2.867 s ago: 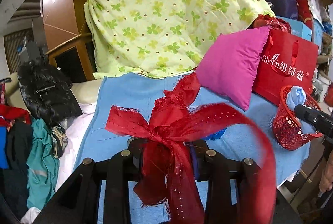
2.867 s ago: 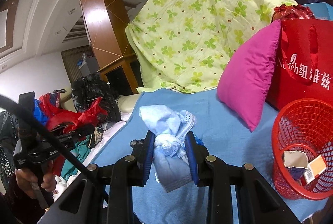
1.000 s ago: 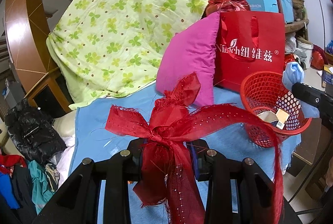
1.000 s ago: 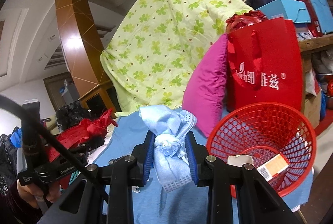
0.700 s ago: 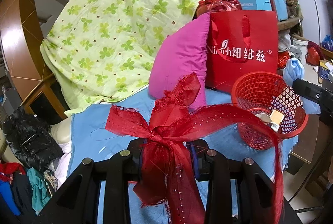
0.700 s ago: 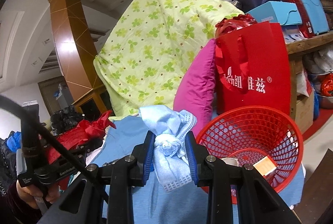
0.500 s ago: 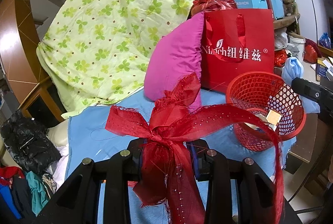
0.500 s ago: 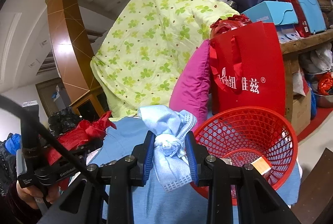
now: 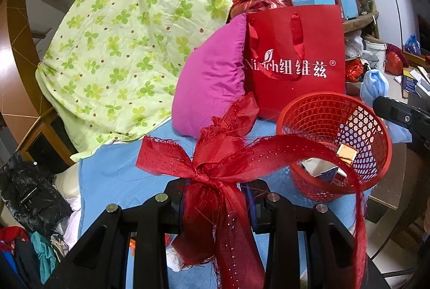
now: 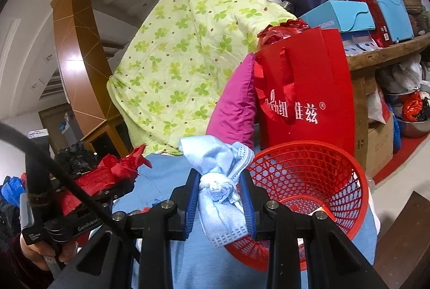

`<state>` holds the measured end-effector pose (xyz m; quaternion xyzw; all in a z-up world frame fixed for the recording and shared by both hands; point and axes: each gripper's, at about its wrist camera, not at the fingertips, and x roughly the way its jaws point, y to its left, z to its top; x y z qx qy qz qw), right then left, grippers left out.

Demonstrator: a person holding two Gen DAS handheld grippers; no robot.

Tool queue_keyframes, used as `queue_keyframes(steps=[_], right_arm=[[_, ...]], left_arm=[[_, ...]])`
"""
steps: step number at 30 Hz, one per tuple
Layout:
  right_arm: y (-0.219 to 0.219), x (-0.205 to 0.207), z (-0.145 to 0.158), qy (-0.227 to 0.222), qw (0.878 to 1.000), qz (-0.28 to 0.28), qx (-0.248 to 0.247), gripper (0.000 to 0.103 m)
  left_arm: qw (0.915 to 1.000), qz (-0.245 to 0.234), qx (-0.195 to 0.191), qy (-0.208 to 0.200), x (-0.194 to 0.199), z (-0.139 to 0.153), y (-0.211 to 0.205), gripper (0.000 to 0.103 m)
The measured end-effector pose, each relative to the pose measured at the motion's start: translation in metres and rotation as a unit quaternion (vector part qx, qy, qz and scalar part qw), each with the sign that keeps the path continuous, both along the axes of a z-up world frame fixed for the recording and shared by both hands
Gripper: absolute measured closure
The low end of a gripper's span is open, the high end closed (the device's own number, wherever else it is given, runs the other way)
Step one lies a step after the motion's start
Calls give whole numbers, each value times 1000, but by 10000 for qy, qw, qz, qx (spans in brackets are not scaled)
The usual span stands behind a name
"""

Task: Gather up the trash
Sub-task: 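Carry the cloth and ribbon to the red wastebasket and release both, then return both tools to the blanket and grasp the white tissue with the right tool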

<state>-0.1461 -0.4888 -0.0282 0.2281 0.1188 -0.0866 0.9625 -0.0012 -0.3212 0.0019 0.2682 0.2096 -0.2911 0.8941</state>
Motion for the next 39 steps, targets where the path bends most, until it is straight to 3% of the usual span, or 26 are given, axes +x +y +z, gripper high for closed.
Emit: queue_keyframes(steps=[9,12,16,19,21,23,27,30,35,39], right_arm=[[-26,0,-11,104,9997,-176,159,71],[-43,1,-20,147,9988,-268,387,71],[-68,5,-39,200,9952,-366,890,69],[-83,9,-55,293,9910,-407,1245,69],[-89,11,-63,348,9887,-388,1409,66],[-91,11,-70,383,9856,-434,1592,26],[-85,8,-67,293,9881,-549,1407,26],[-77,3,-58,189,9905,-478,1279,26],[-48,-2,-31,-23,9965,-319,778,26],[-18,0,-8,-222,9986,-32,478,26]], left_arm=[[9995,-302,-7,36,0,-4,-34,67],[9965,-719,-245,352,4,-6,-50,66],[9857,-1239,-553,995,17,-16,-72,63],[9740,-1561,-713,1477,26,-26,-87,51],[9717,-1643,-666,1559,28,-34,-95,39],[9739,-1568,-630,1515,29,-38,-96,33],[9760,-1375,-674,1547,36,-39,-75,33],[9827,-1071,-636,1372,44,-38,-42,33],[9944,-259,-452,915,62,-39,40,33],[9956,636,-333,606,75,-43,128,33]])
